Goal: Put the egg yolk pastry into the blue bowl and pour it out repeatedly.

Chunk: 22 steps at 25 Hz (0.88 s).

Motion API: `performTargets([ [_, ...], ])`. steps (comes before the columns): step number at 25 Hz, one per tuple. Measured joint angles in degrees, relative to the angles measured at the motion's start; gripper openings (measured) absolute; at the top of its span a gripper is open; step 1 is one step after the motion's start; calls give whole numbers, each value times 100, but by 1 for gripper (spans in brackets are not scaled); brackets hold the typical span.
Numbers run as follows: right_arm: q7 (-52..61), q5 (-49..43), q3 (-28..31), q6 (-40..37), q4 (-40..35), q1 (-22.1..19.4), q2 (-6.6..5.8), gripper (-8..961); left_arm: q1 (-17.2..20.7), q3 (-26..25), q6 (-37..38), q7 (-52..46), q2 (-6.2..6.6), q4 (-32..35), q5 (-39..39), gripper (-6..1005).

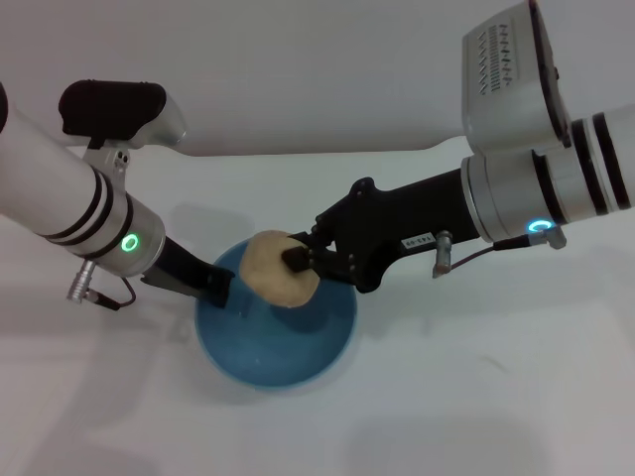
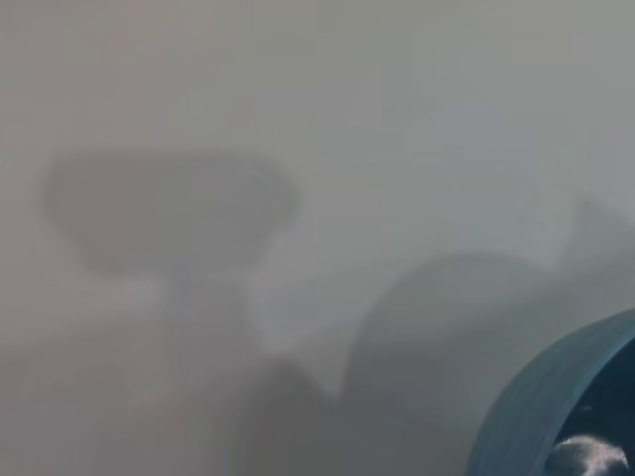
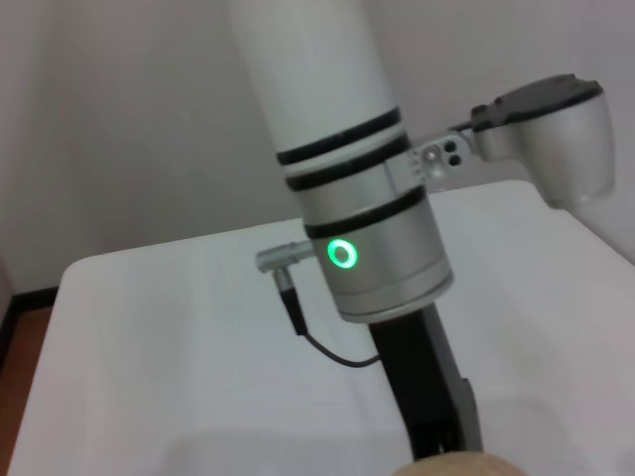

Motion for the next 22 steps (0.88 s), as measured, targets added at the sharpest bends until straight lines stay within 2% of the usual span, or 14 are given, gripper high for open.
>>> performTargets([
  [3,13,0,27,105,81,-2,-3,18,-81,27,-142,-1,3,-18,-201,11],
  [9,16,28,242,218,30,-77,5,236,-263,253,-185,7,14,1,-349,12],
  [14,-1,120,958,719,15,-312,13,386,-152,421,34,23,13,-214,-305,12],
  [15,-18,186,1148,928,40,-395,11,386,-117,494,115,25,15,-284,-297,12],
  [18,-255,633,1735,1664,327,-709,4,386,196,1159,785,19,19,-794,-70,12],
  [22,-695,1243,2207,1937,717,-930,1,385,459,1701,1543,-8,-6,-1128,334,12],
])
